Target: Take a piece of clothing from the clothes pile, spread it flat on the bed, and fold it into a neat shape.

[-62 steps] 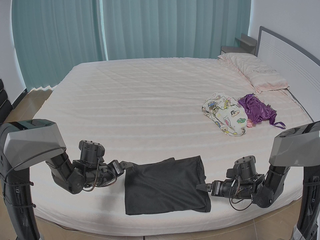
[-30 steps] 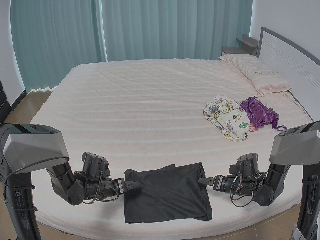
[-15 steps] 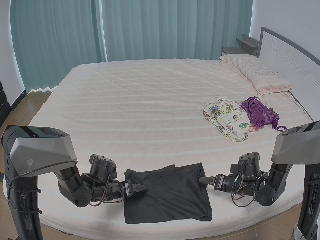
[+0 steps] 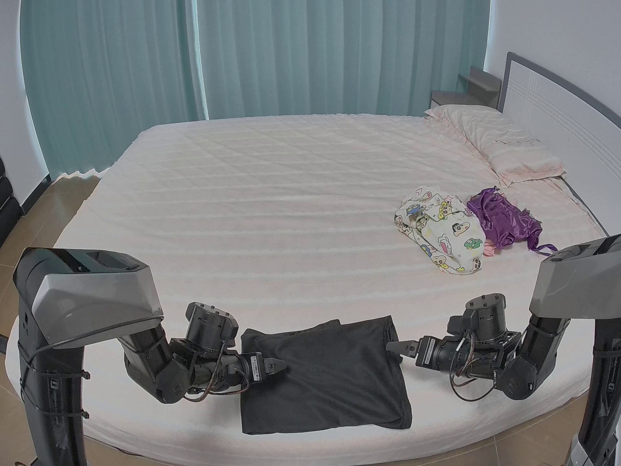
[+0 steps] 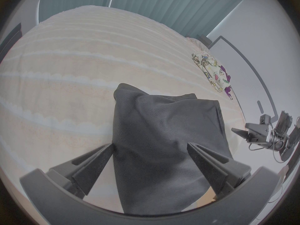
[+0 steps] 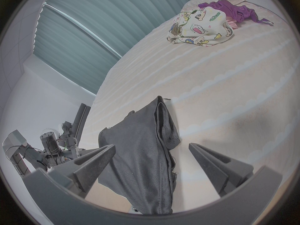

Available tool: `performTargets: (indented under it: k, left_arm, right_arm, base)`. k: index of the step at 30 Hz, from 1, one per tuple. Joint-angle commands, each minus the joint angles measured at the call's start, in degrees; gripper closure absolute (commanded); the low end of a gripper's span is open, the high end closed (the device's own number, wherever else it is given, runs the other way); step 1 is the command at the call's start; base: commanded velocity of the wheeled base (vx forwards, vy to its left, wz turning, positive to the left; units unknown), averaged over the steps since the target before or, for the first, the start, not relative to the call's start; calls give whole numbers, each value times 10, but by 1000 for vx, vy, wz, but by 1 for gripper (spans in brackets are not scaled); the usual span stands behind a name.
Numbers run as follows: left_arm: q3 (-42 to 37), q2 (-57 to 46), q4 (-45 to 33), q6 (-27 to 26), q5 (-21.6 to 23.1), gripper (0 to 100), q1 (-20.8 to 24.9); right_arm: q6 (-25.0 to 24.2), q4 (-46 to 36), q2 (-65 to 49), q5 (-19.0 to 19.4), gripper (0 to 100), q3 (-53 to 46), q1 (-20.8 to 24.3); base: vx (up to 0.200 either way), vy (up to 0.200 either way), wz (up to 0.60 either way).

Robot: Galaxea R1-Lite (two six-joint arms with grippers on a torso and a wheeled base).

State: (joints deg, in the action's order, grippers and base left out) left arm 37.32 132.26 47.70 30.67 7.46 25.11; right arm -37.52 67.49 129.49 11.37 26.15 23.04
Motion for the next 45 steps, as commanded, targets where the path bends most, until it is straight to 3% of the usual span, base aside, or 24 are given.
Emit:
performTargets:
  k: [1,9,23,24,33,45]
  left_arm:
    - [1,7,-3,-15,-9,0,-4]
    - [0,13,2,-24,-10,0,-15]
    - [7,16,6,-21,-6,0,20]
    - [7,15,6,-21,-7,100,20]
    - [7,13,6,-16,-5,100,18]
    - [0,13,34,30,-9,100,14]
  right_arm:
    - [0,0,-3,1,0,-1,1]
    - [-1,0,-3,1,0,0,3]
    - [-1,1,-3,1,0,0,1]
    - [-1,1,-3,1,0,0,1]
    - [-1,1,-4,1,0,0,1]
    - [-1,1,-4,1,0,-1,0]
  base:
    - [0,0,0]
    - [0,0,0]
    - [0,0,0]
    - [0,0,0]
    - [0,0,0]
    - [0,0,0]
